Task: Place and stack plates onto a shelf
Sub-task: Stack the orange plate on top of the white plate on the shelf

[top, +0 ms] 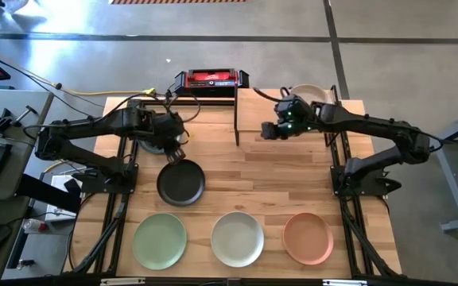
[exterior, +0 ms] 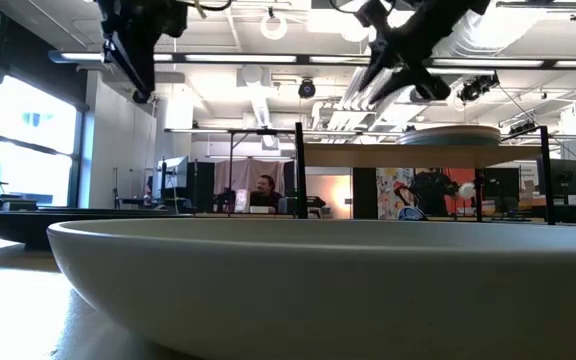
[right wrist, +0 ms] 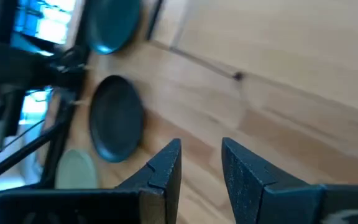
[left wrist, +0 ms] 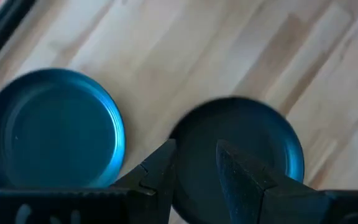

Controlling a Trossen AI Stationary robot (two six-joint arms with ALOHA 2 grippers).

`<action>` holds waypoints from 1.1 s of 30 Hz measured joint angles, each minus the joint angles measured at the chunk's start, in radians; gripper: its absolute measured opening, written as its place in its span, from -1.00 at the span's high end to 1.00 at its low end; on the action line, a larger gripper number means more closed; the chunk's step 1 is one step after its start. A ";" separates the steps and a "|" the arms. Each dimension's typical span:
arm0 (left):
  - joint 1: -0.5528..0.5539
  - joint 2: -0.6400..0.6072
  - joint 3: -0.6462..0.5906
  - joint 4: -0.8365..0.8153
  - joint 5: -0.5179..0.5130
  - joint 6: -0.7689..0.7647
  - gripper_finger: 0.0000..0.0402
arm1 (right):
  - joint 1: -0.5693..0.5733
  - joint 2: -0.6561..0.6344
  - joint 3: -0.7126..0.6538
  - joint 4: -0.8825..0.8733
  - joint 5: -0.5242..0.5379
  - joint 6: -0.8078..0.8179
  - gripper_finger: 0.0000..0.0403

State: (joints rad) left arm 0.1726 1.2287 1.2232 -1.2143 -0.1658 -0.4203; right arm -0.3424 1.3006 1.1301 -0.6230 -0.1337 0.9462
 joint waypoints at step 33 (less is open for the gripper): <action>-0.385 0.000 0.000 0.062 -0.017 -0.411 0.47 | 0.711 0.001 0.000 -0.162 0.169 -0.054 0.53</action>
State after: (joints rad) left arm -0.2127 1.2289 1.2232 -1.1526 -0.1828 -0.8310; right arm 0.3681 1.3021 1.1301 -0.7849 0.0357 0.8927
